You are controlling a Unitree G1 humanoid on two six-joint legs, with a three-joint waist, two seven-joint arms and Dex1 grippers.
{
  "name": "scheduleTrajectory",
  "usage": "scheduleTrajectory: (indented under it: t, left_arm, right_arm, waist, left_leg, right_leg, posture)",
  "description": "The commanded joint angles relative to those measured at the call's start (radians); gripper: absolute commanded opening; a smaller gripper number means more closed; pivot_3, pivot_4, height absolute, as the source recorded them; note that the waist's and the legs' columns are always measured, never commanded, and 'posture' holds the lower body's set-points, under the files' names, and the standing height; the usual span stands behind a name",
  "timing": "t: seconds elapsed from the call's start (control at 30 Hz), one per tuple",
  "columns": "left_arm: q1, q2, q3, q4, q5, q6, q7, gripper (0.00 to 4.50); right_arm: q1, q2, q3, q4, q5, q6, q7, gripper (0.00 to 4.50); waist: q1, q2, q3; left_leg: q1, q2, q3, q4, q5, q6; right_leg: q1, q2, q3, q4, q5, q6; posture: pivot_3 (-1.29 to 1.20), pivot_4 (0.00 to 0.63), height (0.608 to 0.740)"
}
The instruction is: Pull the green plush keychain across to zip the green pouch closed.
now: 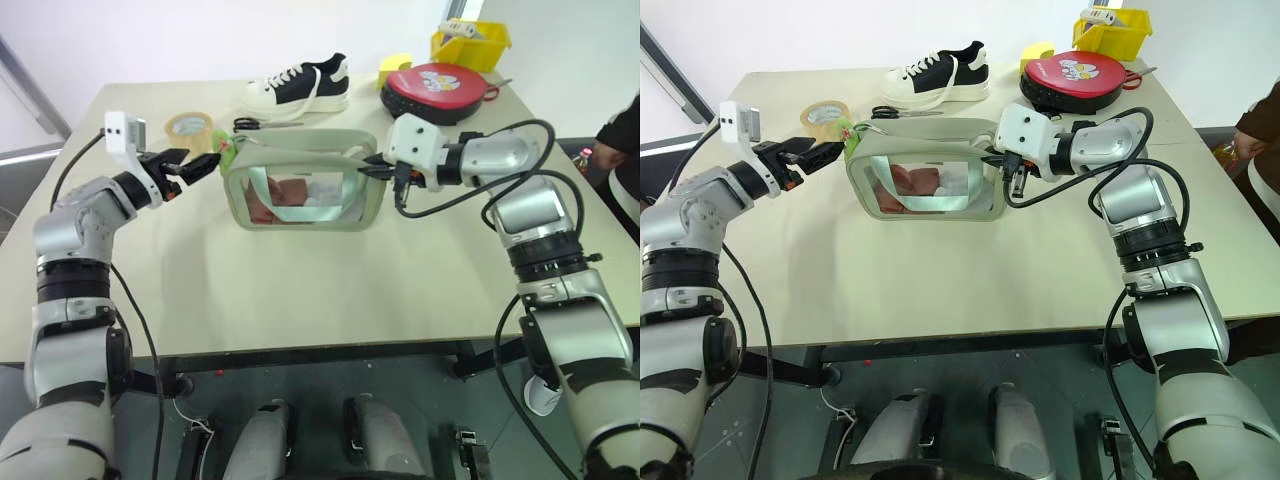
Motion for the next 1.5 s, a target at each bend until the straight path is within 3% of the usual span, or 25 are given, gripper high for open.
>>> scheduleTrajectory:
  t: [0.03, 0.7, 0.87, 1.0, 1.37, 1.5]
  left_arm:
    - [-0.041, 0.001, 0.013, 0.031, 0.019, -0.048, -0.022, 4.50]
    - [-0.185, -0.123, -0.008, 0.268, 0.109, -0.185, -0.019, 4.50]
    - [-0.198, -0.137, 0.003, 0.270, 0.106, -0.195, -0.035, 2.25]
    - [-0.189, -0.126, 0.009, 0.234, 0.097, -0.177, -0.054, 0.10]
    - [-0.186, -0.070, 0.054, -0.042, 0.011, -0.043, -0.058, 0.04]
    - [-0.172, -0.074, 0.015, -0.148, 0.011, 0.003, -0.059, 0.04]
  right_arm:
    - [-0.001, -0.005, -0.011, -0.038, 0.007, 0.003, -0.003, 0.05]
    - [0.020, 0.009, -0.006, -0.096, 0.017, 0.040, -0.002, 0.05]
    - [0.020, 0.017, -0.005, -0.095, 0.015, 0.040, -0.009, 0.00]
    - [0.025, 0.016, -0.008, -0.098, 0.014, 0.040, -0.010, 0.00]
    - [0.026, 0.002, -0.012, -0.094, 0.008, 0.032, -0.014, 0.00]
    - [0.026, -0.003, -0.012, -0.086, 0.005, 0.025, -0.013, 0.00]
  waist:
    - [0.000, 0.000, 0.000]
    - [0.001, 0.000, 0.000]
    - [0.001, 0.000, 0.000]
    - [0.000, 0.000, 0.000]
    - [-0.001, 0.000, 0.000]
    - [0.000, 0.000, 0.000]
  left_leg:
    - [0.000, 0.000, 0.000, 0.000, 0.000, 0.000]
    - [0.000, 0.000, 0.000, 0.000, 0.000, 0.000]
    - [0.000, 0.000, 0.000, 0.001, 0.000, 0.000]
    - [0.000, 0.000, 0.000, 0.000, 0.000, 0.000]
    - [0.000, 0.000, 0.000, 0.000, 0.000, 0.000]
    - [0.000, 0.000, 0.000, 0.000, 0.000, 0.000]
  right_leg:
    - [0.000, 0.000, 0.000, 0.000, 0.000, 0.000]
    - [0.000, 0.000, 0.000, 0.000, 0.000, 0.000]
    - [0.000, 0.000, 0.000, 0.001, 0.000, 0.000]
    - [0.000, 0.000, 0.000, 0.001, 0.000, 0.000]
    - [0.000, 0.000, 0.000, 0.001, 0.000, 0.000]
    - [0.000, 0.000, 0.000, 0.001, 0.000, 0.000]
  posture:
    - [0.00, 0.150, 0.740]
    - [0.00, 0.150, 0.740]
    - [0.00, 0.150, 0.740]
    - [0.00, 0.150, 0.740]
    - [0.00, 0.150, 0.740]
    - [0.00, 0.150, 0.740]
